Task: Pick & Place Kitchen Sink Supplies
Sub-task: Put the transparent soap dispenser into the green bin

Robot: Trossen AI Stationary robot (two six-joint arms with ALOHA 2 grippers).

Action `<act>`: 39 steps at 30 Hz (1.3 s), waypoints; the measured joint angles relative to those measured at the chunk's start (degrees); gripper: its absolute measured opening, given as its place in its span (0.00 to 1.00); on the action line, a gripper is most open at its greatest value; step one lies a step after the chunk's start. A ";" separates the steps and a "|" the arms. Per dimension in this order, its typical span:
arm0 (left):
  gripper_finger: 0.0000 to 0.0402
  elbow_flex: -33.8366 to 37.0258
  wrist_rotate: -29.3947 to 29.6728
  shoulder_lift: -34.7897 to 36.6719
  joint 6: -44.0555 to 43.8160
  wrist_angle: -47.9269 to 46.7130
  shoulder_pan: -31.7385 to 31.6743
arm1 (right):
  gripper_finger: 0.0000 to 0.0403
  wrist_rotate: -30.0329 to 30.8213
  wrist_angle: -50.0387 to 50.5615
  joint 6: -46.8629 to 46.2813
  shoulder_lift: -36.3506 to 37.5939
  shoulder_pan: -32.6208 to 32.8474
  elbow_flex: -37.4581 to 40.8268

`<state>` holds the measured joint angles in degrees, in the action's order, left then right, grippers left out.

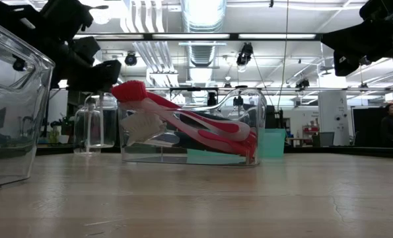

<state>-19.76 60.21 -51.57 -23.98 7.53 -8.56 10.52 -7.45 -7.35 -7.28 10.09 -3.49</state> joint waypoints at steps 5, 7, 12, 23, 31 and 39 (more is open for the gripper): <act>0.32 -2.83 -0.81 0.15 3.31 0.32 0.00 | 0.02 0.02 -0.01 0.00 0.00 0.00 0.00; 0.33 -3.82 -0.81 0.13 4.70 0.35 0.00 | 0.02 0.00 -0.01 -0.03 0.01 0.02 0.00; 0.30 -6.31 -1.35 0.13 7.57 1.23 0.00 | 0.02 0.02 -0.01 -0.02 0.01 0.00 0.00; 0.32 -10.40 -4.30 0.06 13.67 7.71 0.00 | 0.02 0.00 -0.01 -0.06 -0.01 0.02 0.00; 0.30 -10.54 -12.95 -1.19 17.67 22.65 -0.07 | 0.02 0.02 -0.01 0.00 0.01 0.00 0.00; 0.31 -12.32 -18.84 -7.63 17.61 31.39 -0.07 | 0.02 0.02 -0.01 -0.07 0.01 0.01 0.00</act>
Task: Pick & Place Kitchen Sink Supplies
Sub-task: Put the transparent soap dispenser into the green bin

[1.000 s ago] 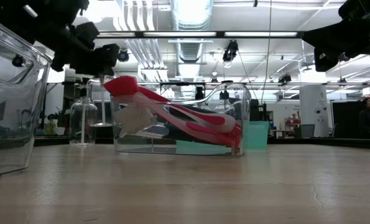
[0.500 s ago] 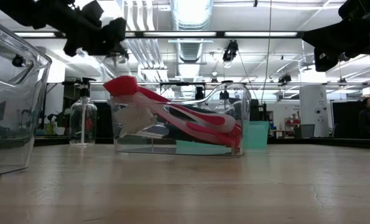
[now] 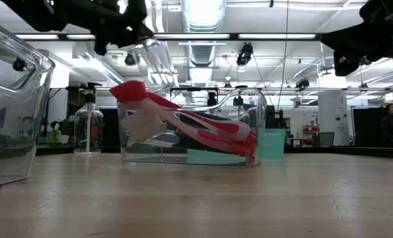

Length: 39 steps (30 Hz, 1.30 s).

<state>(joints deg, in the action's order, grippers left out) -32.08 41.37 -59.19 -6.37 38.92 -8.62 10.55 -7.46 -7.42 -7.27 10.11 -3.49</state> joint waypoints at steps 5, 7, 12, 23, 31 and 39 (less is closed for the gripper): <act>0.31 -6.17 -3.90 -6.88 0.69 0.55 0.00 | 0.02 -0.02 0.00 0.00 0.00 0.00 0.00; 0.32 -9.40 -5.66 -10.23 1.84 0.55 0.00 | 0.02 0.00 0.01 0.07 0.00 -0.02 0.00; 0.31 -18.10 -9.26 -18.64 6.27 0.15 -0.21 | 0.02 -0.02 0.02 0.07 0.00 0.00 0.00; 0.33 -35.02 -19.37 -33.92 3.77 -6.25 -4.40 | 0.02 0.00 0.00 0.07 0.00 -0.01 0.00; 0.31 -46.03 -24.34 -44.57 1.18 -9.69 -5.68 | 0.02 0.02 0.00 -0.01 -0.01 -0.02 0.00; 0.31 -57.49 -26.48 -55.02 0.41 -17.02 -6.26 | 0.02 0.00 0.00 0.07 -0.03 -0.02 0.00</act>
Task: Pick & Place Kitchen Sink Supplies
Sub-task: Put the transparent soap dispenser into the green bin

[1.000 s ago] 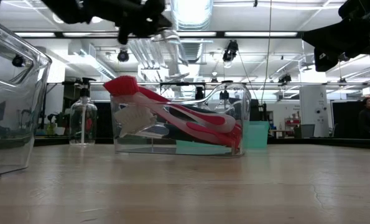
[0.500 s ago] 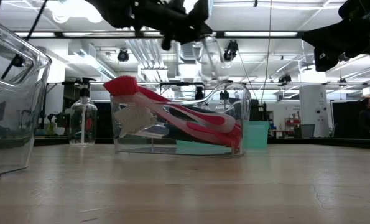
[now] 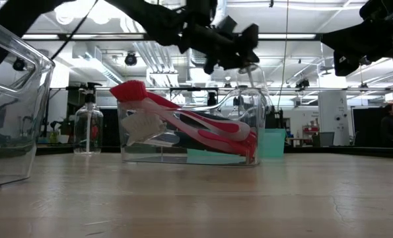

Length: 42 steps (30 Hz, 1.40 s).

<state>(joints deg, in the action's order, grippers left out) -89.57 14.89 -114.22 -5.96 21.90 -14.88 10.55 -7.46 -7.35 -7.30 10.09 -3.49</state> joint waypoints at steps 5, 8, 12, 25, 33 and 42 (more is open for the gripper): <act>0.31 -5.26 -0.45 -4.78 0.01 -2.51 -1.24 | 0.02 -0.01 0.00 0.00 0.03 0.00 0.00; 0.34 -6.64 -0.50 -6.48 -1.15 -3.79 -1.88 | 0.02 -0.03 0.00 -0.09 0.01 0.02 0.00; 0.35 -6.88 -1.97 -8.35 -3.61 -3.96 -2.51 | 0.02 -0.02 0.00 -0.02 0.03 0.02 0.00; 0.39 -6.83 -2.05 -10.42 -4.70 -4.91 -2.68 | 0.02 -0.02 0.00 -0.01 0.01 0.02 0.00; 0.36 -6.82 -2.03 -10.42 -4.97 -6.85 -2.65 | 0.02 -0.02 0.00 -0.07 0.01 0.02 0.00; 0.44 -6.81 -3.15 -10.46 -6.32 -12.15 -2.61 | 0.02 -0.02 0.00 -0.03 0.01 0.02 0.00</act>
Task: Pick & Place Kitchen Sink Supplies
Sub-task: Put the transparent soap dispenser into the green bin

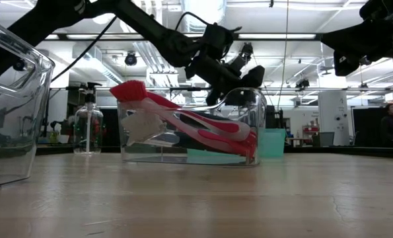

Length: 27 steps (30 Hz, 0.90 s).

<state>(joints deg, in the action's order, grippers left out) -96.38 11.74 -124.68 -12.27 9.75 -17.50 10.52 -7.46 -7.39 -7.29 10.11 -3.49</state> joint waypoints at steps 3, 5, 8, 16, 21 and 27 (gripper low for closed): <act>0.51 -0.09 -0.34 0.04 -0.99 -0.90 0.00 | 0.02 0.00 0.00 0.03 0.00 0.00 0.00; 0.56 -0.09 -0.55 0.21 -1.34 -1.27 0.00 | 0.02 0.00 0.00 0.01 0.01 -0.02 0.00; 0.60 -0.09 -0.80 1.04 -0.44 -2.57 0.09 | 0.02 0.02 0.00 0.03 0.00 -0.02 0.00; 0.63 -0.02 -1.24 4.63 1.10 -8.71 0.11 | 0.02 0.02 -0.02 -0.05 0.02 -0.02 0.00; 0.63 0.04 -1.80 6.76 2.16 -16.59 0.32 | 0.02 0.03 0.04 -0.05 -0.02 -0.04 0.02; 0.63 0.04 -2.79 9.59 3.25 -25.56 1.02 | 0.02 0.00 0.07 -0.02 0.02 -0.02 0.02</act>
<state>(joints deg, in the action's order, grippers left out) -96.33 8.95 -115.09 -9.03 -15.81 -16.47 10.52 -7.40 -7.41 -7.27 10.09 -3.46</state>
